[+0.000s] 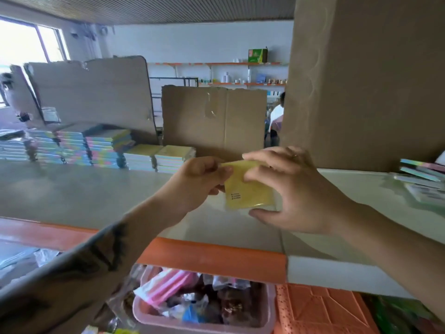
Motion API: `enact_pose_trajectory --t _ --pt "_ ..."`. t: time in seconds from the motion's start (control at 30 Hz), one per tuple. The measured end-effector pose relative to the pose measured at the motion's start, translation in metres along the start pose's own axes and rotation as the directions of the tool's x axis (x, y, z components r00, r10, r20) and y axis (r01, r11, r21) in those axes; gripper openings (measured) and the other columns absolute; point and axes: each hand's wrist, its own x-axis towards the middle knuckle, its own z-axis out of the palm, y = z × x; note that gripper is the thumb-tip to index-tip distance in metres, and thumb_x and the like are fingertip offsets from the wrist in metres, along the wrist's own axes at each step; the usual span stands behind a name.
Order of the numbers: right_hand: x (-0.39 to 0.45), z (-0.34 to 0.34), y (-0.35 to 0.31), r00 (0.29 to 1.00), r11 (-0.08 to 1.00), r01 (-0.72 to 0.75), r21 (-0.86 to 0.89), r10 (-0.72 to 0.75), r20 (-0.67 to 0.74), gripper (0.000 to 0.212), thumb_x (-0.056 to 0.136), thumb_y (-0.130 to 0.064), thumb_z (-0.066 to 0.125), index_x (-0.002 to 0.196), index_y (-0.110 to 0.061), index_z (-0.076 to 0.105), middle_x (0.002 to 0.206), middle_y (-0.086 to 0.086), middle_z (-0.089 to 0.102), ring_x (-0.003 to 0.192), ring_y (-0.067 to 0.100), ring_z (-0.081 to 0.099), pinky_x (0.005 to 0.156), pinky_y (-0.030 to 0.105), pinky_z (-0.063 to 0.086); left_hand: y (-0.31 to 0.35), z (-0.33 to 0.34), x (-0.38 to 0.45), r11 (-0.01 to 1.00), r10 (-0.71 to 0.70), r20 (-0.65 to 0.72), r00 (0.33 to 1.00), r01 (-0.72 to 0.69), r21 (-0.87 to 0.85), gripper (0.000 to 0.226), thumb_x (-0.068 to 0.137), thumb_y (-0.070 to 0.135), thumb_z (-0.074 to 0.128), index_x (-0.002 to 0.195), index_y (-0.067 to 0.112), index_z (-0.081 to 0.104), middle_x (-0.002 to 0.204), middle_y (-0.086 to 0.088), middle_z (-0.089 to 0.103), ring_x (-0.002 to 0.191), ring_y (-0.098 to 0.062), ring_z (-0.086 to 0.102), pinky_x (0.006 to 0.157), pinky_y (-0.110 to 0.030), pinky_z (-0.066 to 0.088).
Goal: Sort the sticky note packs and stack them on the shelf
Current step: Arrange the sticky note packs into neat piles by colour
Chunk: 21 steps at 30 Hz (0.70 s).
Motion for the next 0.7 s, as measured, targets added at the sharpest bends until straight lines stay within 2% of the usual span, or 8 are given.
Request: enact_pose_trajectory --t 0.07,0.17,0.23,0.33,0.4,0.47,0.57,0.7 --pt "0.02 0.013 -0.011 1.0 1.0 0.015 0.008 -0.015 -0.013 0.052 0.074 -0.057 0.079 0.116 -0.03 0.063 0.143 -0.004 0.055 0.126 0.021 0.053 0.105 0.052 0.035 -0.008 -0.029 0.002 1.0 -0.002 0.033 0.999 0.001 0.027 0.054 0.078 0.05 0.069 0.106 0.003 0.071 0.098 -0.021 0.073 0.092 -0.033 0.069 0.101 -0.055 0.052" --pt "0.046 0.036 -0.03 1.0 0.999 0.026 0.044 -0.026 0.015 0.053 0.075 -0.06 0.079 0.117 -0.032 0.064 0.141 -0.003 0.056 0.121 0.02 0.054 0.103 0.052 0.038 -0.023 -0.071 0.002 0.992 0.05 0.078 0.996 -0.059 0.115 0.029 0.092 0.038 0.068 0.094 0.01 0.074 0.08 -0.001 0.069 0.079 -0.01 0.06 0.08 -0.03 0.049" --pt "0.062 0.05 -0.042 0.998 0.998 0.017 0.065 -0.021 0.063 0.055 0.074 -0.06 0.079 0.119 -0.032 0.066 0.141 -0.003 0.057 0.122 0.02 0.054 0.103 0.045 0.036 -0.034 -0.099 -0.002 0.968 0.082 0.126 0.989 -0.109 0.224 0.036 0.098 0.048 0.06 0.091 0.014 0.072 0.083 0.006 0.068 0.079 -0.008 0.058 0.078 -0.029 0.047" --pt "0.086 0.068 -0.052 0.993 0.991 -0.037 0.13 0.021 0.119 0.055 0.074 -0.064 0.075 0.12 -0.034 0.067 0.139 -0.006 0.058 0.125 0.015 0.054 0.105 0.036 0.032 -0.054 -0.142 -0.009 0.886 0.073 0.168 0.983 -0.141 0.442 0.062 0.097 0.072 0.037 0.108 0.02 0.069 0.105 0.002 0.073 0.102 -0.018 0.065 0.093 -0.04 0.052" --pt "0.107 0.077 -0.055 0.99 0.973 -0.104 0.207 0.081 0.119 0.054 0.075 -0.069 0.072 0.119 -0.037 0.067 0.137 -0.009 0.059 0.126 0.011 0.055 0.108 0.033 0.035 -0.062 -0.17 -0.014 0.808 -0.003 0.156 0.988 -0.09 0.582 0.07 0.092 0.079 0.025 0.123 0.029 0.063 0.123 0.004 0.068 0.115 -0.015 0.06 0.102 -0.037 0.048" --pt "0.133 0.086 -0.051 0.984 0.949 -0.17 0.266 0.15 0.096 0.054 0.075 -0.07 0.071 0.117 -0.036 0.069 0.132 -0.009 0.062 0.123 0.011 0.058 0.107 0.035 0.044 -0.064 -0.193 -0.019 0.669 -0.078 0.155 0.985 -0.064 0.74 0.068 0.093 0.081 0.021 0.139 0.042 0.053 0.144 0.015 0.056 0.131 -0.007 0.048 0.111 -0.033 0.036" --pt "0.178 0.098 -0.036 0.966 0.926 -0.257 0.277 0.239 0.097 0.054 0.072 -0.067 0.075 0.114 -0.034 0.071 0.122 -0.006 0.066 0.116 0.017 0.061 0.104 0.037 0.047 -0.066 -0.211 -0.023 0.422 -0.219 0.196 0.956 -0.089 0.902 0.076 0.086 0.083 0.015 0.155 0.052 0.022 0.165 0.02 0.024 0.151 -0.006 0.02 0.123 -0.038 0.015" --pt "0.221 0.118 -0.008 0.913 0.873 -0.397 0.282 0.346 0.216 0.038 0.075 -0.044 0.089 0.108 -0.038 0.07 0.112 -0.006 0.066 0.113 0.016 0.06 0.096 0.031 0.045 -0.076 -0.217 -0.029 0.399 -0.31 0.218 0.925 -0.082 0.913 0.082 0.078 0.089 0.009 0.154 0.058 0.002 0.169 0.019 0.001 0.156 -0.008 0.001 0.127 -0.043 0.004"
